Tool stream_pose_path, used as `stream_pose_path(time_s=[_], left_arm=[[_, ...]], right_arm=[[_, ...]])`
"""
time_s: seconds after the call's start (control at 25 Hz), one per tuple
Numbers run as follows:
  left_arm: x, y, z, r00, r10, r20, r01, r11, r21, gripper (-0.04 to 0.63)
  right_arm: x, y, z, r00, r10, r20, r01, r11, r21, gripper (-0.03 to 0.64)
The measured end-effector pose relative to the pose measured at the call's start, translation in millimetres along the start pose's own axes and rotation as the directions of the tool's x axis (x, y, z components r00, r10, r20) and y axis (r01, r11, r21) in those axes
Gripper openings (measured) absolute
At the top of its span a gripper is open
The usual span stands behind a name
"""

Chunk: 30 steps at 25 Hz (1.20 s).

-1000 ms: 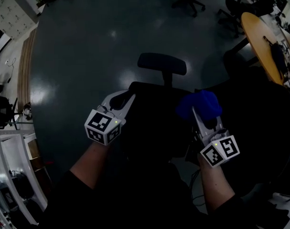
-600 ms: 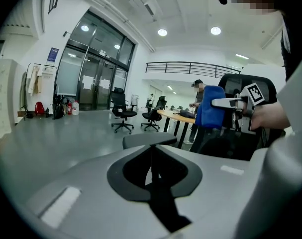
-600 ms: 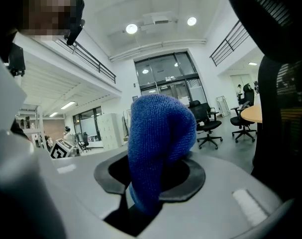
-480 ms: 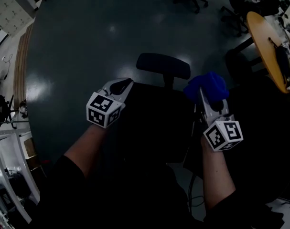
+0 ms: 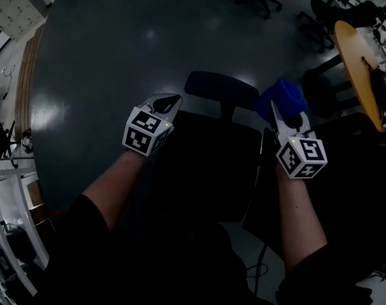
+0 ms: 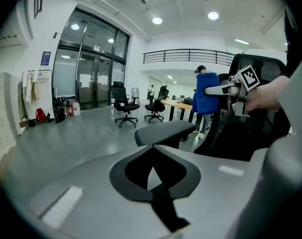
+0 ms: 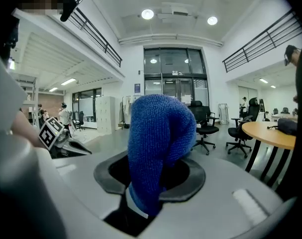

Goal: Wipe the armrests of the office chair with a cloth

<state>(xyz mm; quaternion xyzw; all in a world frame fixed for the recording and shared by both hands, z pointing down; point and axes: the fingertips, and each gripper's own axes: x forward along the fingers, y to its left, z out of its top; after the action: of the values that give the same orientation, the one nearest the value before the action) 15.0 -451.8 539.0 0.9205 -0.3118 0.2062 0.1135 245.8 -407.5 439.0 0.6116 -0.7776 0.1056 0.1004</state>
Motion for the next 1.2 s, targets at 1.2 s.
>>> stream_pose_path(time_s=[1.2], left_arm=[[46,4,-17,0.992,-0.065,-0.108,0.080,0.986,0.145,0.018]], right_arm=[[140,4,-49,0.953,-0.055,-0.297,-0.031,0.960,-0.277,0.135]])
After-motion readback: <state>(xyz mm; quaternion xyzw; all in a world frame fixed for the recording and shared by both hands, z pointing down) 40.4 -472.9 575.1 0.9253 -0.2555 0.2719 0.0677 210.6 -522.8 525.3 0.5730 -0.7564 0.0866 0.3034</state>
